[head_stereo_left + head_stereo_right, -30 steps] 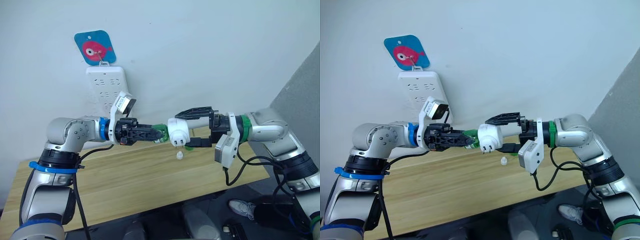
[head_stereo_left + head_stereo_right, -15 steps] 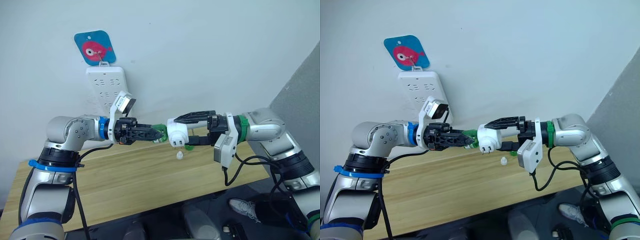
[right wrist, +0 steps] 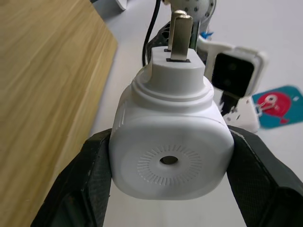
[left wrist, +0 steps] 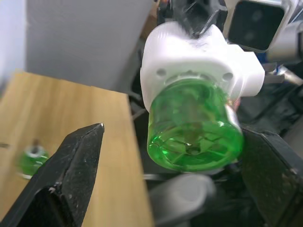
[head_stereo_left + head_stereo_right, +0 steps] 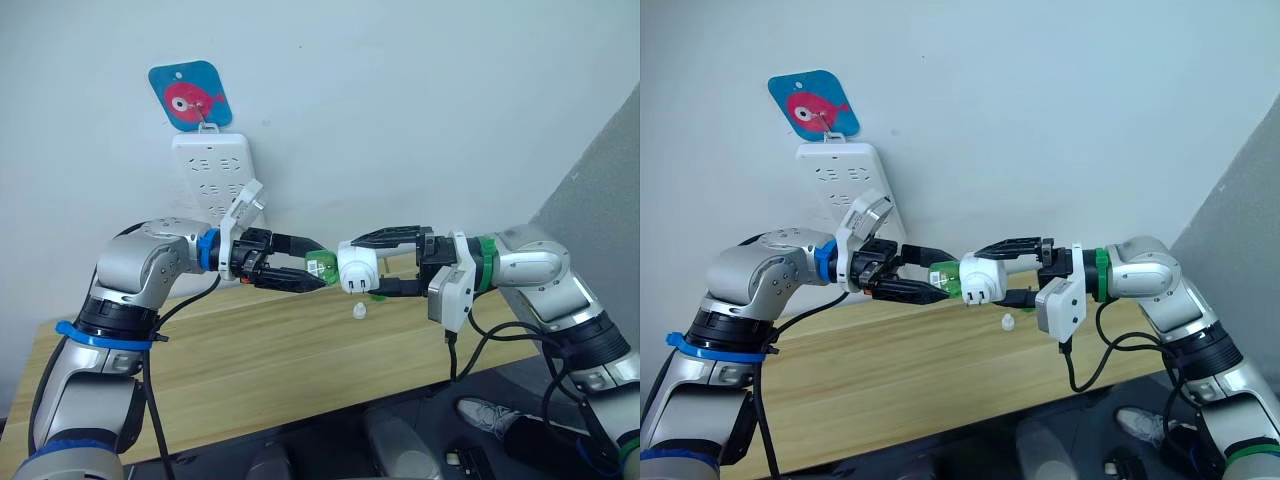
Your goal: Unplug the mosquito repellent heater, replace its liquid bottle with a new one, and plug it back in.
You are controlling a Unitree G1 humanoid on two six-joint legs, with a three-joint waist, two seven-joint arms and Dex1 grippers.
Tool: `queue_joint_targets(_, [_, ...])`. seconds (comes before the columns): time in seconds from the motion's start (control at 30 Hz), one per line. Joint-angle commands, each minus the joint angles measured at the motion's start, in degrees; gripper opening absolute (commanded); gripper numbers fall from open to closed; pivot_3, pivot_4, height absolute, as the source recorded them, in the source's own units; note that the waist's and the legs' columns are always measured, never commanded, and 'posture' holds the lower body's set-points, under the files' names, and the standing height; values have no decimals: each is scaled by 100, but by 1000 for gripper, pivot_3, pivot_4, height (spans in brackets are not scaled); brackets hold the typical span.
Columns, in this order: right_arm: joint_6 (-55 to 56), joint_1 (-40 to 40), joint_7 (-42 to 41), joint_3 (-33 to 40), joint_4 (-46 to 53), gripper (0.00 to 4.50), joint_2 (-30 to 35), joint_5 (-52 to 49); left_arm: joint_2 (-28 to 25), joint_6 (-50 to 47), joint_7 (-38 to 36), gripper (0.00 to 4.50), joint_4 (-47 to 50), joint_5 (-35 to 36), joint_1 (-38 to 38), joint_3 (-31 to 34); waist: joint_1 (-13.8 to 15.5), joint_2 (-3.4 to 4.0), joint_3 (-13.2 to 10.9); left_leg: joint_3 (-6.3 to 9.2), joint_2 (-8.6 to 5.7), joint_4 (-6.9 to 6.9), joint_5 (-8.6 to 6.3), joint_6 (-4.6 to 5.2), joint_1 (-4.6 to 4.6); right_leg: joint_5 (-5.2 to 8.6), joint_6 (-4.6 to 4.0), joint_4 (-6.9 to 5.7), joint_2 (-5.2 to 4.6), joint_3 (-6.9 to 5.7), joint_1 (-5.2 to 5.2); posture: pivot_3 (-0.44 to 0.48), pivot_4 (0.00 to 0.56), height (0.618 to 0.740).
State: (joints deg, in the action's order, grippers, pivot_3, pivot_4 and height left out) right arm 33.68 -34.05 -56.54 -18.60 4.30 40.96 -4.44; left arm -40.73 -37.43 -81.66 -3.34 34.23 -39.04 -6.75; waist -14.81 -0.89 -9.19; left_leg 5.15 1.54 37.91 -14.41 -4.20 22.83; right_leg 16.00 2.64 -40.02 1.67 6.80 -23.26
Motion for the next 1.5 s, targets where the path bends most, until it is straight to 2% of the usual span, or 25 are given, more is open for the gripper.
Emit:
queue_joint_targets(0.03, [-1278,283,-127,222,852,2968,231,-649,70,1491,133,4404,194,-636,182,155,25,1,1,-1,1,-1,0,0,0,0,0,1,0,1,0,-257,102,736])
queue_joint_targets(0.07, [-1624,361,-177,227,1017,2968,300,-739,84,1735,126,4404,194,-723,241,164,35,1,0,-1,1,1,0,0,0,0,0,1,0,1,0,-257,102,736])
queue_joint_targets(0.17, [-3601,591,-190,266,1629,2968,631,-1260,57,2559,28,4404,168,-1031,480,132,39,2,1,-2,0,1,0,0,-1,0,0,-1,-1,5,1,-259,106,736])
queue_joint_targets(0.27, [-5695,433,0,319,2055,2968,864,-1773,36,2765,36,4404,172,-1190,620,22,44,2,1,-3,0,1,-1,1,-1,1,0,0,0,4,2,-259,107,736])
queue_joint_targets(0.33, [-6796,184,105,324,2249,2968,892,-2036,15,2646,57,4404,212,-1271,671,-90,42,2,1,-2,0,2,-1,1,0,1,0,-1,0,4,2,-264,107,736])
queue_joint_targets(0.53, [-8374,-442,23,80,2609,2968,917,-2189,51,1478,260,4404,395,-1274,524,-438,42,2,1,-1,0,-2,-2,4,3,3,4,6,2,-1,1,-265,107,736])
queue_joint_targets(0.73, [-9026,-748,-4,-82,2671,2968,797,-2267,292,1010,456,4404,222,-1442,208,-731,47,2,1,-1,-2,-1,-3,6,5,5,6,6,2,-2,0,-265,104,736])
queue_joint_targets(0.97, [-9208,-890,30,-236,2604,2968,650,-2200,338,723,52,4404,364,-1322,125,-1040,31,3,2,-1,1,-4,-3,6,5,4,4,6,3,-2,-2,-266,95,736])
queue_joint_targets(1.5, [-9168,-906,-62,-292,2766,2968,584,-2226,687,1050,-117,4404,75,-1613,21,-1281,28,3,2,-2,0,-2,-3,6,6,4,4,6,3,-2,-2,-277,89,736])
